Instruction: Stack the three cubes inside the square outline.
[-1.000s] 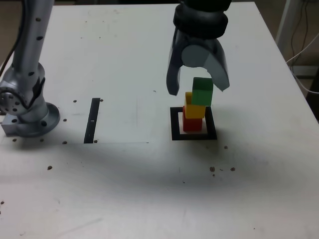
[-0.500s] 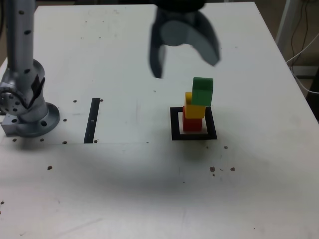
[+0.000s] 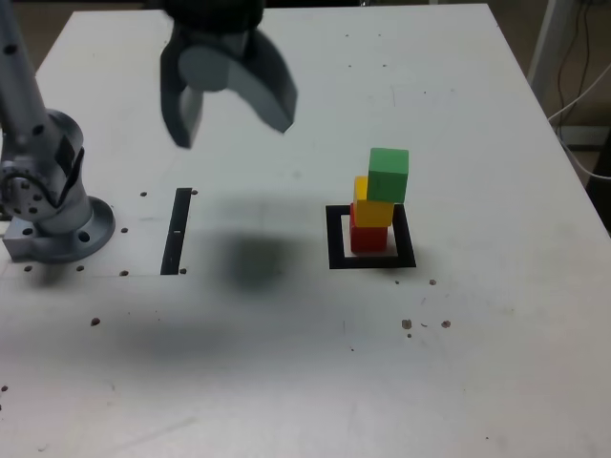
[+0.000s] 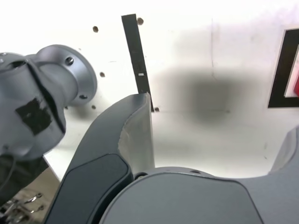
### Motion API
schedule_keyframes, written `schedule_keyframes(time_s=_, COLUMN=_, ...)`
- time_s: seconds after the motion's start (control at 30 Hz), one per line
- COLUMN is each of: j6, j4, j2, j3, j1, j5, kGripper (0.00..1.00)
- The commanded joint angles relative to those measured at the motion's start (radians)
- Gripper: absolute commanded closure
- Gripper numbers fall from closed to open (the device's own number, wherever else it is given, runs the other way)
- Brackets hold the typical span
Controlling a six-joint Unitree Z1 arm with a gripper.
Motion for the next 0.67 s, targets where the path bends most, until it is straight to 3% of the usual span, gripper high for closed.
schedule_keyframes(time_s=0.0, j6=0.002, j4=-0.048, j2=-0.033, j3=0.1, j1=0.001, j5=-0.014, kGripper=0.0)
schedule_keyframes(time_s=0.37, j6=0.008, j4=-0.267, j2=-0.082, j3=0.352, j1=0.001, j5=-0.037, kGripper=0.0)
schedule_keyframes(time_s=0.63, j6=0.01, j4=-0.347, j2=-0.077, j3=0.446, j1=0.001, j5=-0.054, kGripper=0.0)
